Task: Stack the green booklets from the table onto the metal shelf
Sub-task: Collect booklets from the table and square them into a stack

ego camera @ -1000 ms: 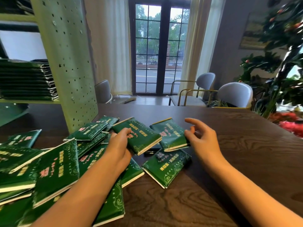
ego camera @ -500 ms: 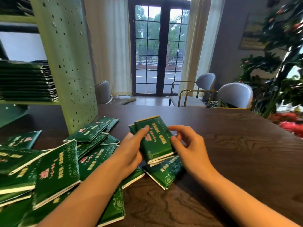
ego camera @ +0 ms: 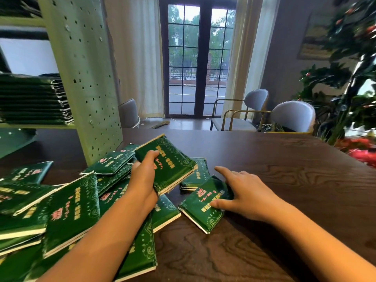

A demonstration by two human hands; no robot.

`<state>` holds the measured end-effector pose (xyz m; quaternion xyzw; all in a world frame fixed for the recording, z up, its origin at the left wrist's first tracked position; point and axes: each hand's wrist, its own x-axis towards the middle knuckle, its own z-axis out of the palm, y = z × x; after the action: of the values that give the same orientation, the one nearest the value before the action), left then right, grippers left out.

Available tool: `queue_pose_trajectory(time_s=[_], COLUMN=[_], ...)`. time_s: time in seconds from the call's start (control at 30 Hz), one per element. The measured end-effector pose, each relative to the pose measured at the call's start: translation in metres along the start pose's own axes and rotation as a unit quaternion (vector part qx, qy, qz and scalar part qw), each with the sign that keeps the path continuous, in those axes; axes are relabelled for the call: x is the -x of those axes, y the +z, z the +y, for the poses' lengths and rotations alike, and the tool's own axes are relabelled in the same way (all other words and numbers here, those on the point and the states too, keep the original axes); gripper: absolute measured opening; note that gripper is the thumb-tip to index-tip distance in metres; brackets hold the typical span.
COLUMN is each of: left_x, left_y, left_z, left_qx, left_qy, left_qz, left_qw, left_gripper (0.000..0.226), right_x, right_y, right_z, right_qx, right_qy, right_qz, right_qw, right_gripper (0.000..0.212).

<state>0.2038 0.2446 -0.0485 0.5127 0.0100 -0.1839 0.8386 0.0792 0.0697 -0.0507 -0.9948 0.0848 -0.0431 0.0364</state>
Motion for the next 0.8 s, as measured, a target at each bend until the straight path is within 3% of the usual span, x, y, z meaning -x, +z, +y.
queue_pose_trajectory(time_s=[0.1,0.2,0.3,0.4,0.53,0.63,0.8], left_x=[0.002,0.006,0.007,0.011,0.019,0.026,0.038], left_y=[0.001,0.003,0.005,0.005,0.009,0.014,0.027], left_z=[0.0,-0.002,-0.003,-0.001,-0.002,-0.006,-0.016], left_qx=[-0.023,-0.065,-0.088,-0.096,-0.133,-0.153,-0.102], left_qy=[0.014,0.034,0.045,0.031,-0.003,-0.019,-0.052], left_qz=[0.003,-0.005,-0.004,-0.018,-0.065,-0.108,-0.157], left_qw=[1.0,0.997,0.995,0.995,0.989,0.982,0.981], left_gripper=[0.03,0.01,0.012,0.01,0.01,0.008,0.026], right_x=[0.001,-0.001,-0.002,-0.002,-0.001,0.001,0.001], right_y=[0.001,-0.002,-0.008,-0.01,-0.014,-0.013,0.0], right_z=[-0.003,-0.003,-0.001,0.001,0.0,-0.008,-0.023], right_qx=[-0.173,-0.299,-0.479,-0.578,-0.673,-0.689,-0.61], right_qy=[-0.002,0.01,0.03,0.044,0.047,0.035,-0.001], right_qz=[0.007,0.118,0.199,0.274,0.277,0.237,0.258], right_qw=[0.985,0.947,0.854,0.767,0.684,0.684,0.749], right_gripper=[0.089,0.079,0.059,0.046,0.041,0.039,0.037])
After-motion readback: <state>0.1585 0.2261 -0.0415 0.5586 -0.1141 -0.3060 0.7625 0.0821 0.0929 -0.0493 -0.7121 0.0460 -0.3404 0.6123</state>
